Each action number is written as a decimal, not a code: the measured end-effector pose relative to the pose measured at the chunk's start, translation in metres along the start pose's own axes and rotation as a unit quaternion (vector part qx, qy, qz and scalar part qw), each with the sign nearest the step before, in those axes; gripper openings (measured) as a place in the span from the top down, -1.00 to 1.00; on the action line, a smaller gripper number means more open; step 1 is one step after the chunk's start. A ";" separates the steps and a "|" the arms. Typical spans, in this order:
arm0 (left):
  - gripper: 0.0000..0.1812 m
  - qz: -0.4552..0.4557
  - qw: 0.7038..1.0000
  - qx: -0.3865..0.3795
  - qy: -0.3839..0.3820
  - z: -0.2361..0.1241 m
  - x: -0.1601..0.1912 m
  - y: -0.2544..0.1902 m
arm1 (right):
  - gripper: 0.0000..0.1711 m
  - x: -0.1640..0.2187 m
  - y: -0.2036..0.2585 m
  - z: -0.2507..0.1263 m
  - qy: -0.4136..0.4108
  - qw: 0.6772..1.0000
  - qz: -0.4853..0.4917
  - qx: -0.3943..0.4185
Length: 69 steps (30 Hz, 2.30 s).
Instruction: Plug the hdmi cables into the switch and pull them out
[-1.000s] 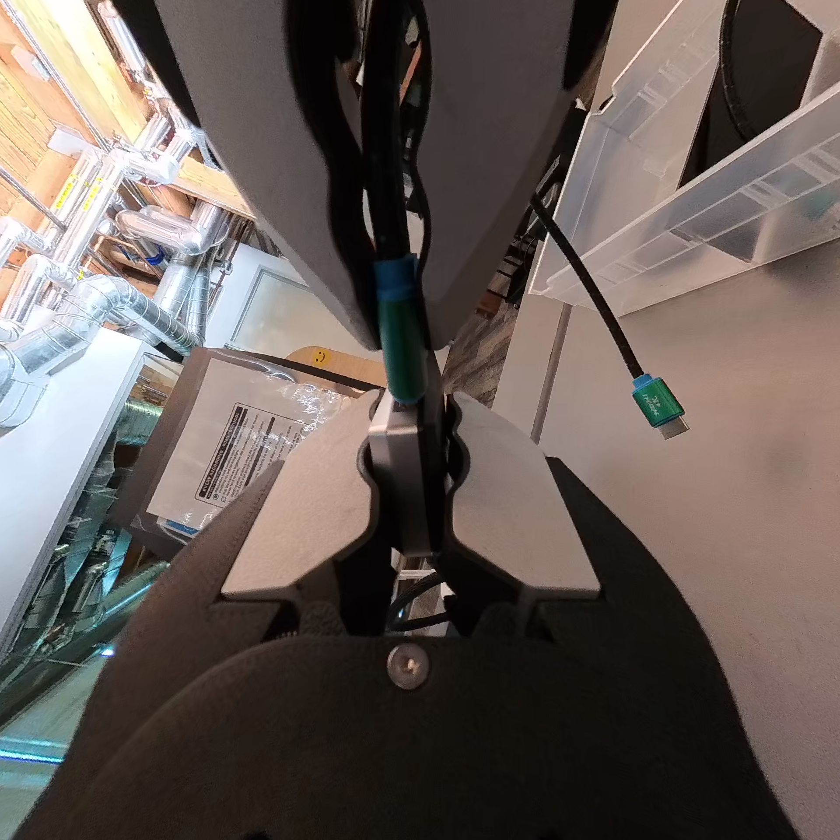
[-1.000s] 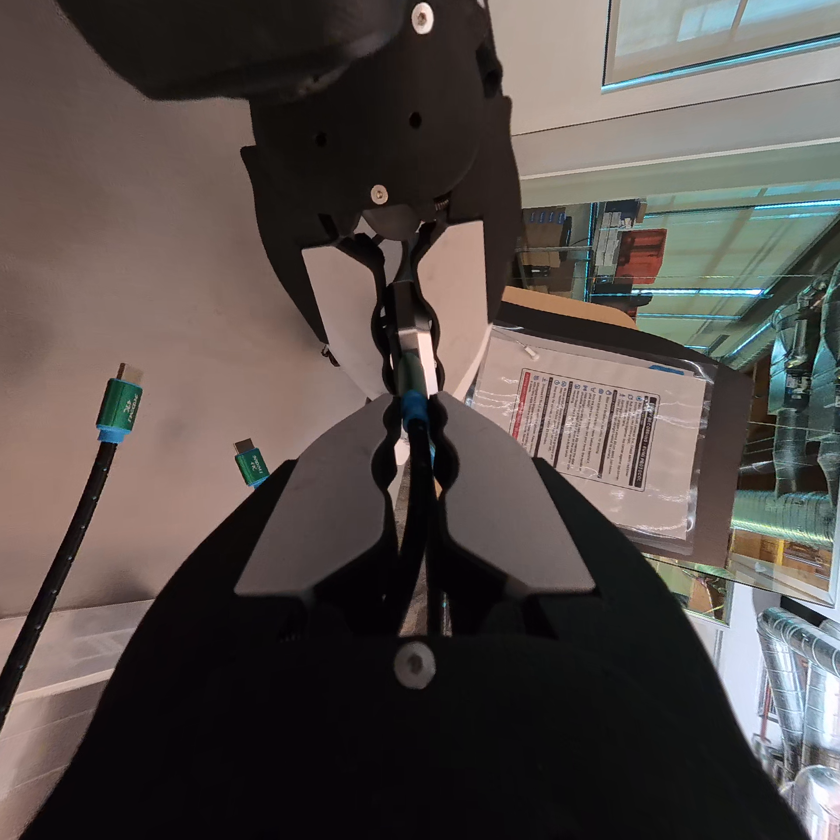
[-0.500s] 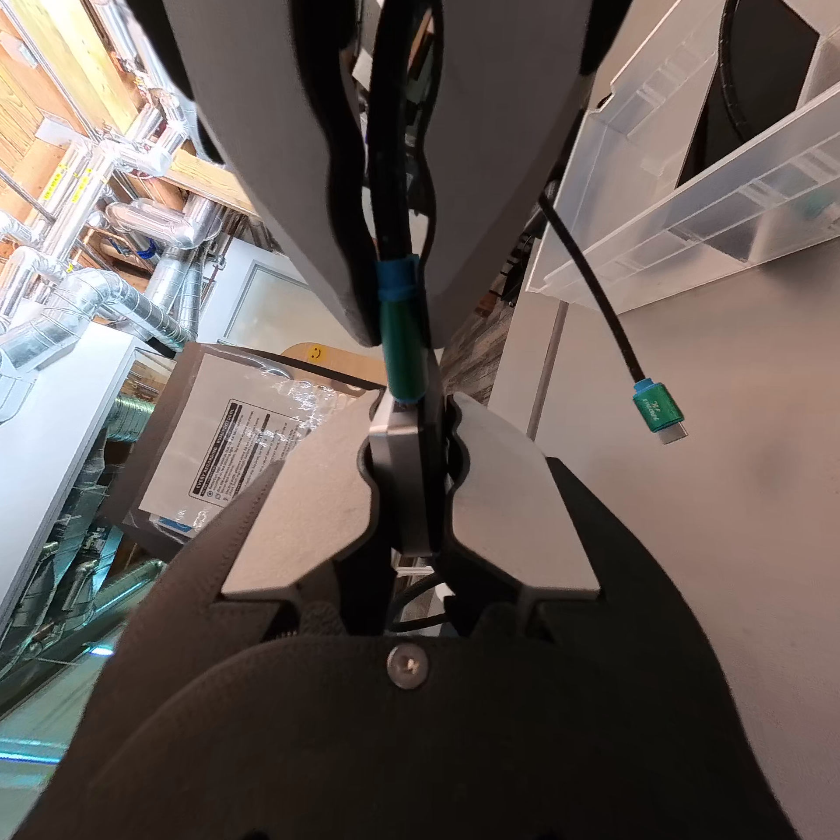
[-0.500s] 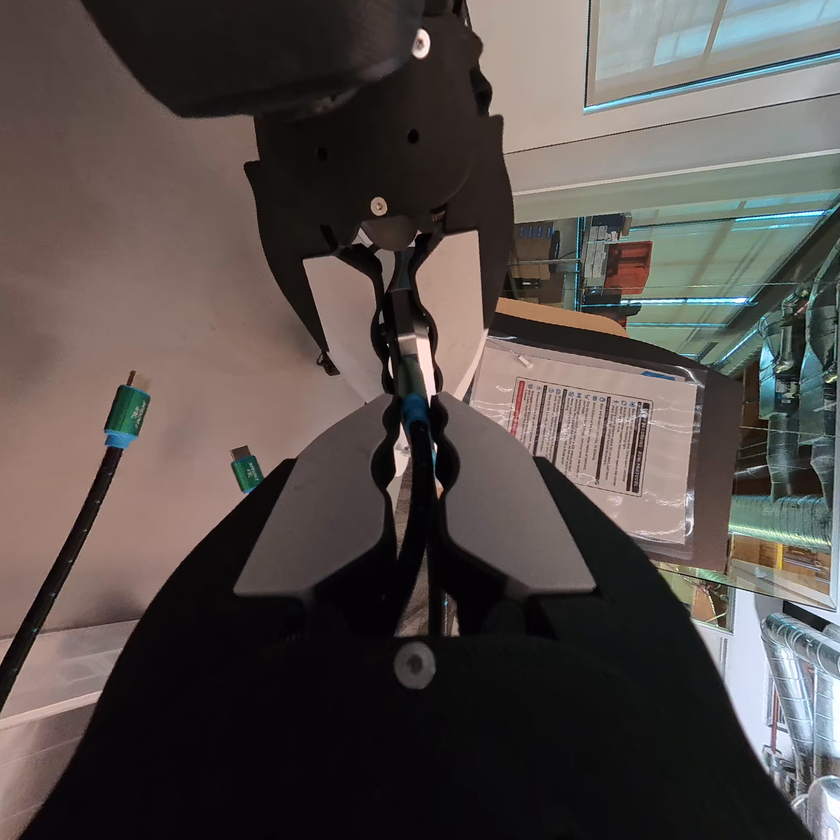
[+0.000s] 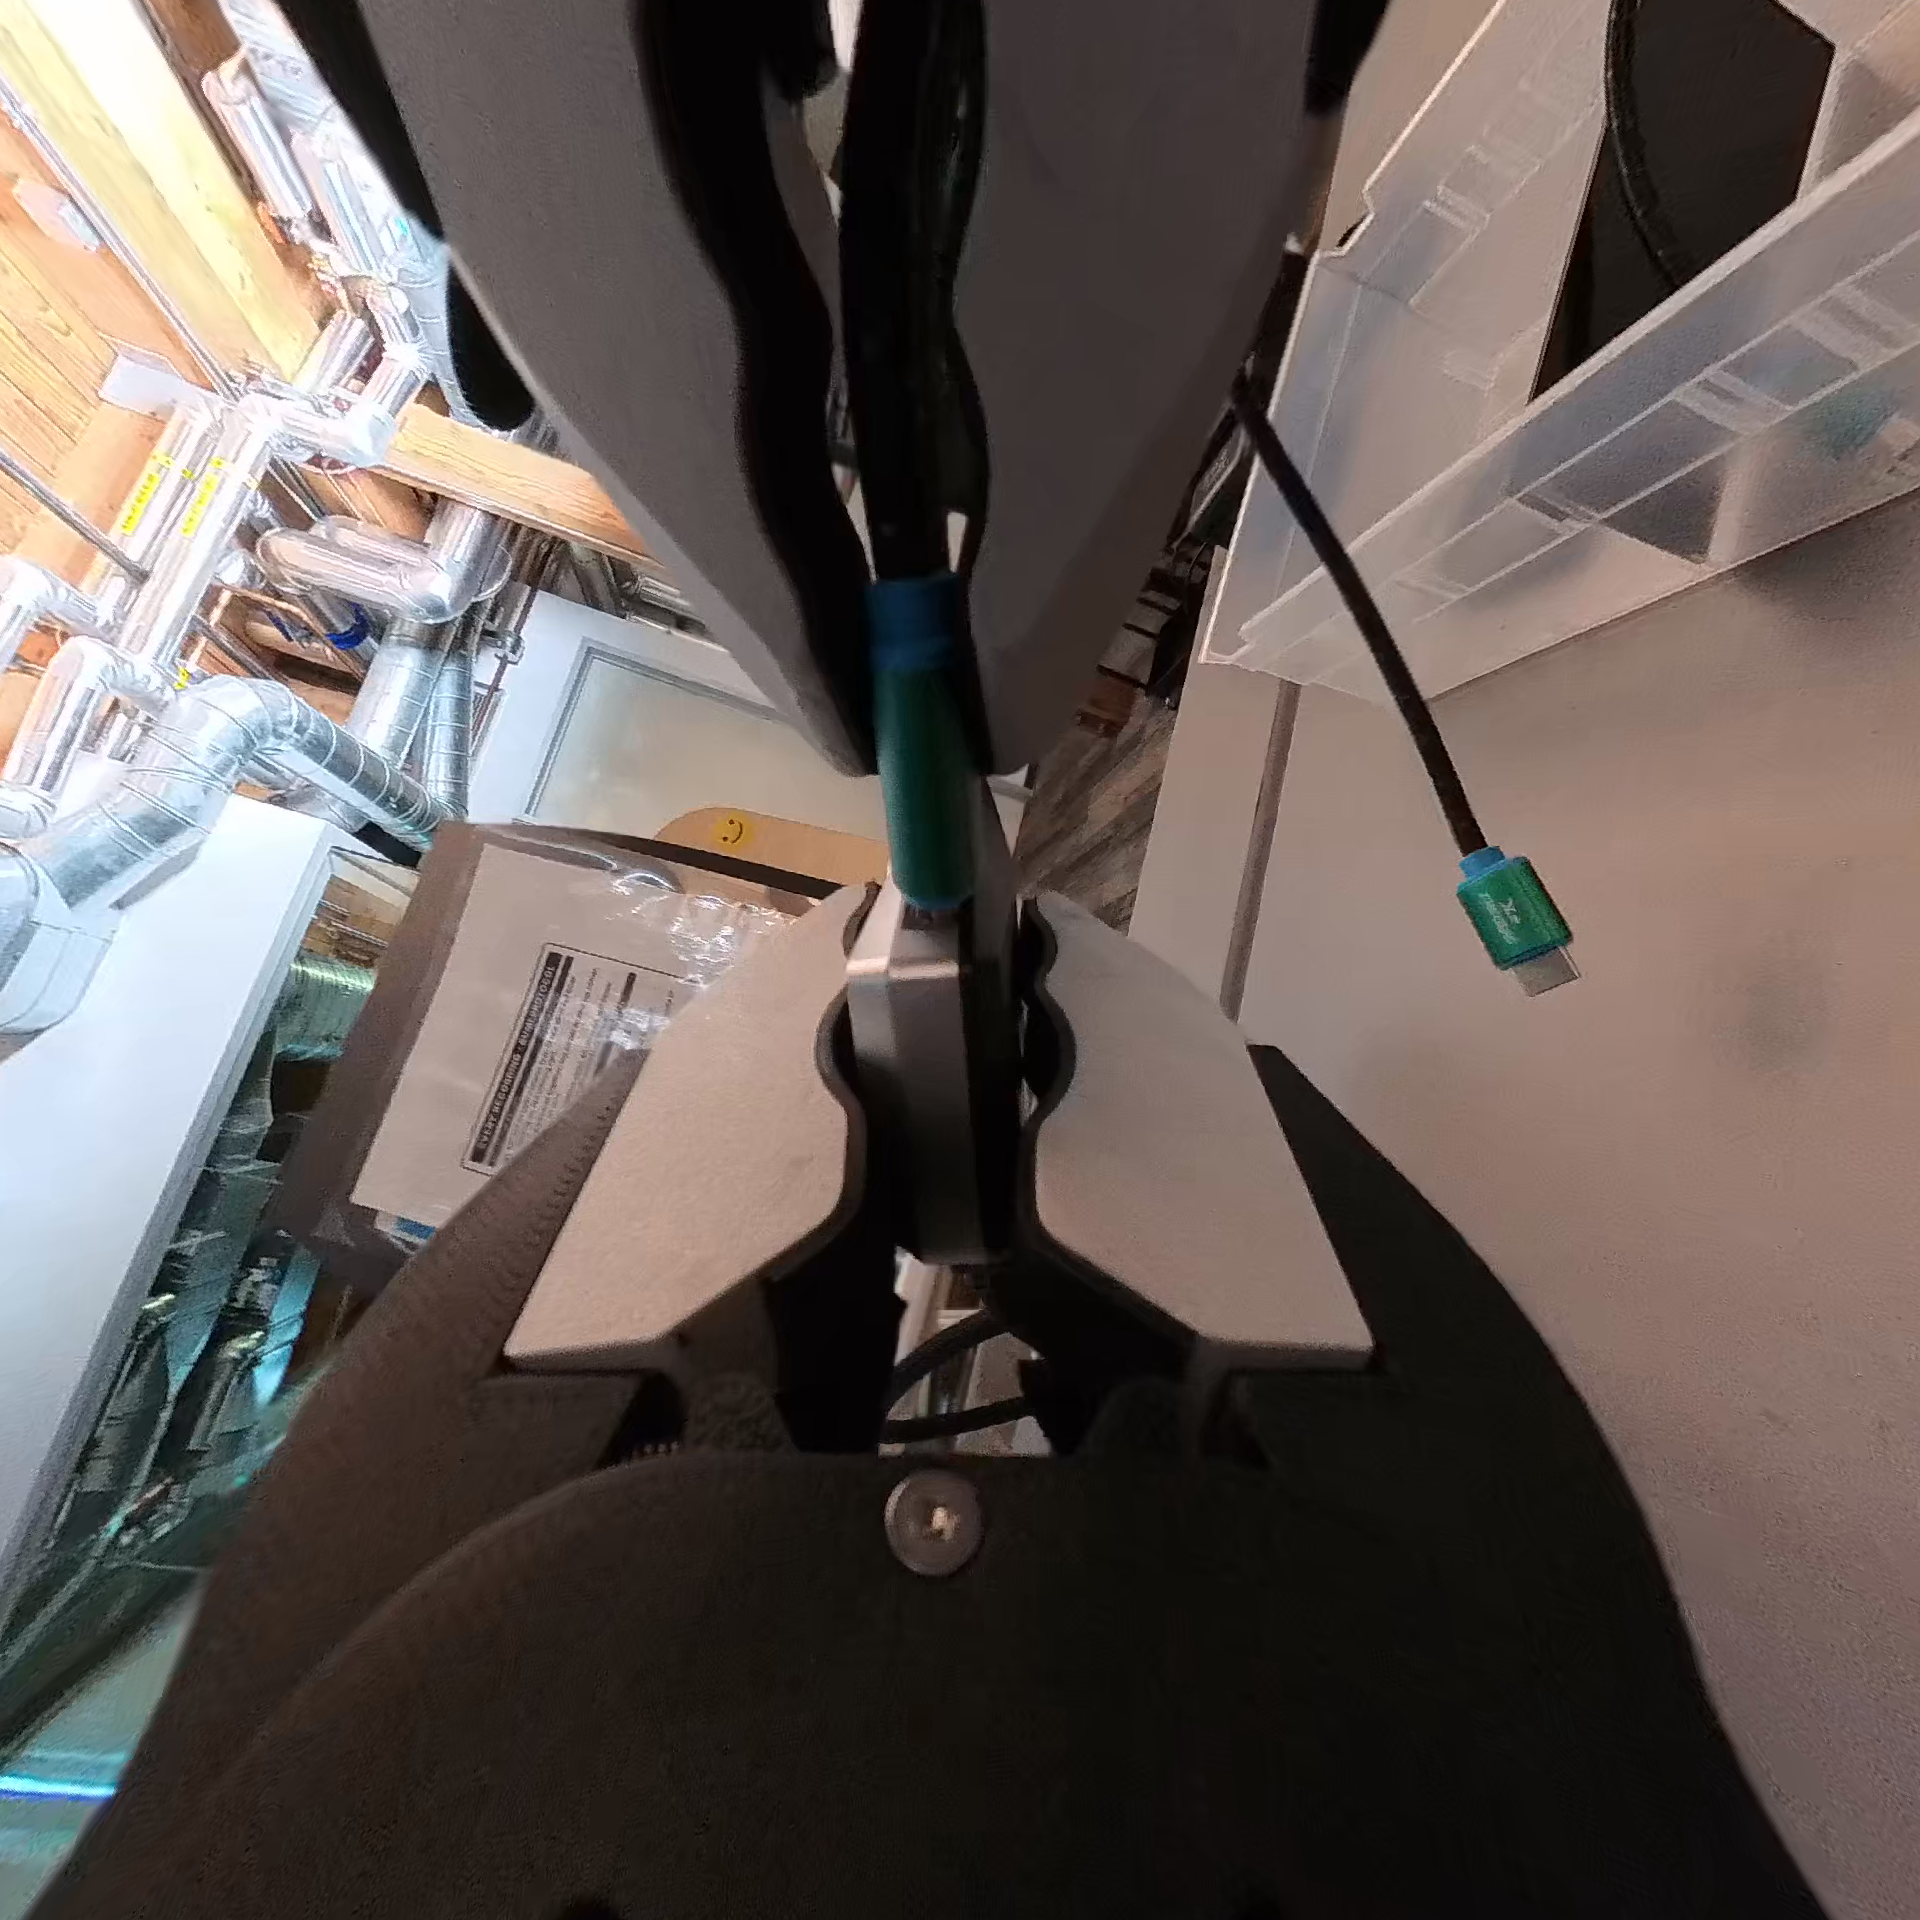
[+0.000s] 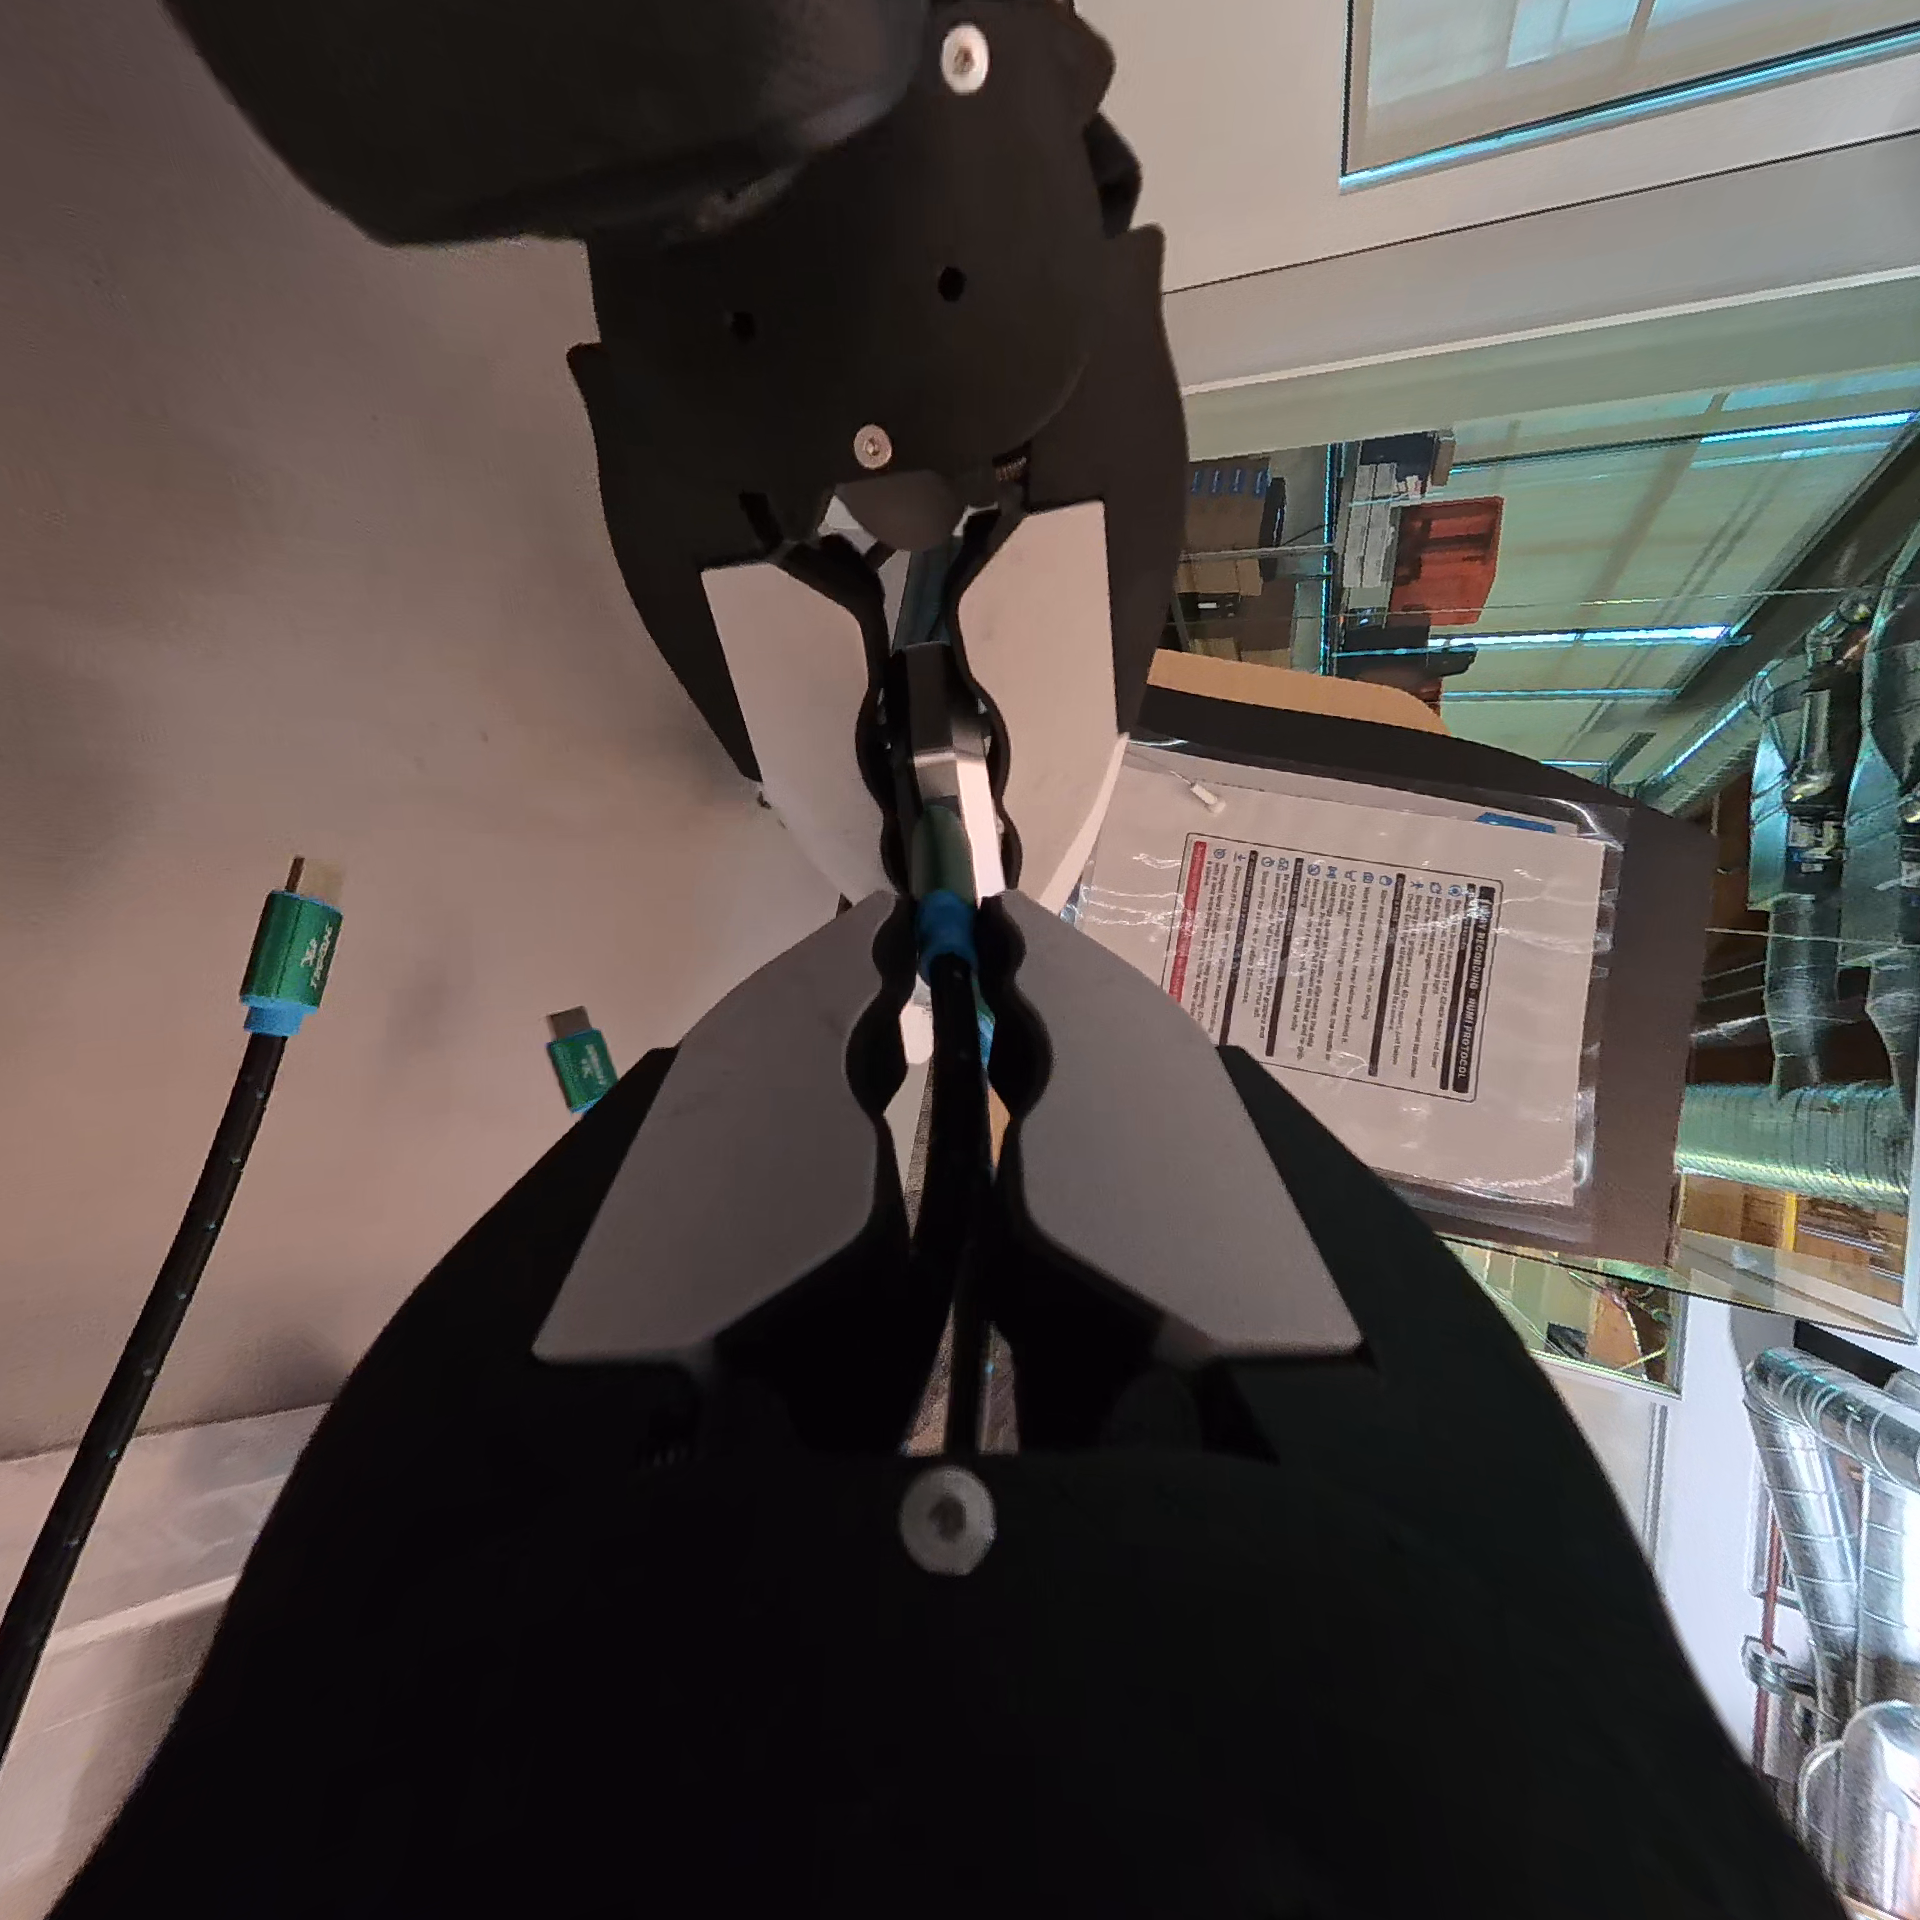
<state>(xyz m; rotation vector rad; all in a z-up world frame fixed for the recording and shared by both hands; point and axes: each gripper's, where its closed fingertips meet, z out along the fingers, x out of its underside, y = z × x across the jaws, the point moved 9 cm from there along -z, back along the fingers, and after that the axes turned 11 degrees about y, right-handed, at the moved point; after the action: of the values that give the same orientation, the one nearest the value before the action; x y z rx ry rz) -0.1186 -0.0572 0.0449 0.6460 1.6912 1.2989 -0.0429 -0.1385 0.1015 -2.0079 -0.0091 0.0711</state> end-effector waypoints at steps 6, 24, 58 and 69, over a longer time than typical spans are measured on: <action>0.69 0.041 0.999 0.008 0.010 -0.004 -0.012 0.000 | 0.84 0.001 0.004 -0.012 0.016 1.000 -0.008 -0.003; 0.74 -0.098 0.989 -0.013 0.108 -0.026 0.031 0.067 | 0.86 0.138 -0.021 -0.111 0.115 0.977 0.122 0.130; 0.74 -0.054 0.991 0.017 0.125 -0.007 0.023 0.042 | 0.71 0.199 0.115 0.007 0.211 0.954 0.061 -0.206; 0.74 -0.063 0.991 0.018 0.120 -0.008 0.024 0.043 | 0.71 0.179 0.045 -0.054 0.197 0.974 0.089 -0.068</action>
<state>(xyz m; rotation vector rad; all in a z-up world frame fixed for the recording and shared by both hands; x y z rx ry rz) -0.1421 -0.0276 0.0780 0.4085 1.9204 1.2997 0.1374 -0.2000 0.0750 -2.1241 0.4312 -0.2208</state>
